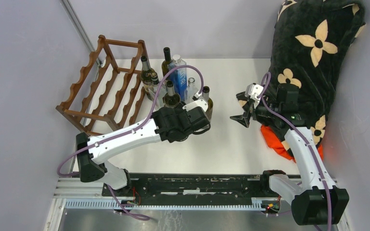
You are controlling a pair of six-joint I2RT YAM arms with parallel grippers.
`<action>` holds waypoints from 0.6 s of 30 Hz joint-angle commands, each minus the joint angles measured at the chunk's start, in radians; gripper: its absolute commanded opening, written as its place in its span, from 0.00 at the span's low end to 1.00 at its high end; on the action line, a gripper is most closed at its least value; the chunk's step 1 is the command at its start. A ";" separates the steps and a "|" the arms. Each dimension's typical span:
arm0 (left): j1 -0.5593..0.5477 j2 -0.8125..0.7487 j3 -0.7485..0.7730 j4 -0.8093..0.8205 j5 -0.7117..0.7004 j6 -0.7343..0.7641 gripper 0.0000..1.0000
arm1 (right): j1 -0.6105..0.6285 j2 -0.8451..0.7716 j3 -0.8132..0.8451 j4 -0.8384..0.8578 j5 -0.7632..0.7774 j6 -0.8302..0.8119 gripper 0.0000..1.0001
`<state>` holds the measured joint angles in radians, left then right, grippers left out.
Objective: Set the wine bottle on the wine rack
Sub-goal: Pick up the wine bottle from the center of the board.
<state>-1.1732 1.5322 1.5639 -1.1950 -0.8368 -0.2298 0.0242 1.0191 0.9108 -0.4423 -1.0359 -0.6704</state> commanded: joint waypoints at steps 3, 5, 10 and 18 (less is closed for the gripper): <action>0.003 -0.124 -0.140 0.163 -0.134 0.270 0.02 | 0.003 0.006 0.026 0.028 -0.006 -0.007 0.98; 0.005 -0.130 -0.174 0.175 -0.143 0.303 0.02 | 0.003 0.006 0.022 0.027 -0.007 -0.008 0.98; 0.028 -0.126 -0.239 0.213 -0.152 0.327 0.02 | 0.003 0.006 0.017 0.031 -0.011 -0.006 0.98; 0.104 -0.112 -0.301 0.306 -0.159 0.392 0.02 | 0.004 0.001 0.015 0.030 -0.009 -0.006 0.98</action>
<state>-1.1034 1.4334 1.2617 -0.9756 -0.9096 0.0513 0.0242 1.0267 0.9108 -0.4423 -1.0351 -0.6712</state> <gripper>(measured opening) 0.418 0.982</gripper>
